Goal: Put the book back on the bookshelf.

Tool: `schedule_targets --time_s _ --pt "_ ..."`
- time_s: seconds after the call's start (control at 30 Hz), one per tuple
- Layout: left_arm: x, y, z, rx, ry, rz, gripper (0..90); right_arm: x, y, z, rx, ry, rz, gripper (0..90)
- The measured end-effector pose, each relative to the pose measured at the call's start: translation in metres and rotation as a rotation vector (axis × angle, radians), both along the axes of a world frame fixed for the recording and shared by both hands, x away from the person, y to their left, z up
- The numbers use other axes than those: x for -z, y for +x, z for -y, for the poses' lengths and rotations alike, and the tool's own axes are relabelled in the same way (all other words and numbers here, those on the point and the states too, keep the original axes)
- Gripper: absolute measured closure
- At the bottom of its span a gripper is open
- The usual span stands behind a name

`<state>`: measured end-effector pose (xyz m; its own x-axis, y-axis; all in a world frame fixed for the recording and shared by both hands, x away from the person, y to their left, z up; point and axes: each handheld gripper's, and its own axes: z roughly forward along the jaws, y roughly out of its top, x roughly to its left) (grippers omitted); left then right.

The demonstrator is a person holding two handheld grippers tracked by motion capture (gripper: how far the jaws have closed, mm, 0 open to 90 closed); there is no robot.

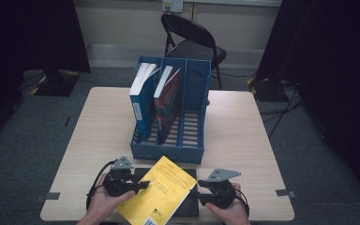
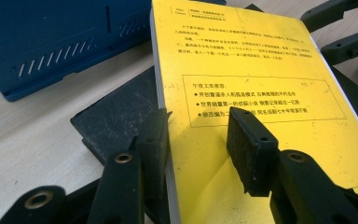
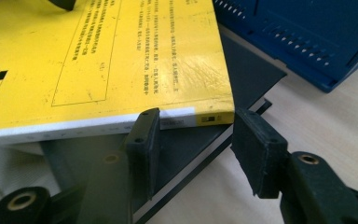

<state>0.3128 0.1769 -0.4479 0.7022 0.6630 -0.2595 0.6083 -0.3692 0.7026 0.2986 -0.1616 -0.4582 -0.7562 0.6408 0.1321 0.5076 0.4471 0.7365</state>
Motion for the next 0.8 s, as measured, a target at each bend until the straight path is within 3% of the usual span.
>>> schedule_targets --time_s 0.1,0.17,0.27,0.37,0.47,0.53,0.67,0.8 --pt "0.003 -0.004 -0.007 -0.015 -0.029 -0.013 58.4 0.000 0.006 -0.003 -0.007 0.002 0.007 60.8" --pt "0.003 -0.008 -0.009 -0.023 -0.033 -0.008 58.3 -0.001 0.009 -0.009 0.004 -0.020 0.040 61.9" --pt "0.001 -0.008 -0.010 -0.015 -0.020 -0.015 57.9 -0.001 0.012 -0.010 0.003 -0.020 0.038 61.9" --pt "-0.003 -0.008 -0.012 0.002 0.018 -0.035 57.3 -0.001 0.020 -0.015 0.008 -0.025 0.041 62.3" --pt "-0.004 -0.007 -0.015 0.000 0.018 -0.045 56.5 -0.001 0.024 -0.020 0.013 -0.027 0.056 63.3" --pt "-0.001 -0.003 -0.016 -0.007 -0.010 -0.062 55.7 0.000 0.025 -0.021 0.021 -0.022 0.061 62.8" --pt "-0.001 -0.001 -0.015 -0.027 -0.008 -0.048 52.6 0.001 0.025 -0.019 0.011 0.008 0.031 59.1" --pt "0.001 0.002 -0.016 0.000 -0.026 -0.050 53.5 -0.001 0.012 -0.025 -0.029 0.011 0.036 60.9"
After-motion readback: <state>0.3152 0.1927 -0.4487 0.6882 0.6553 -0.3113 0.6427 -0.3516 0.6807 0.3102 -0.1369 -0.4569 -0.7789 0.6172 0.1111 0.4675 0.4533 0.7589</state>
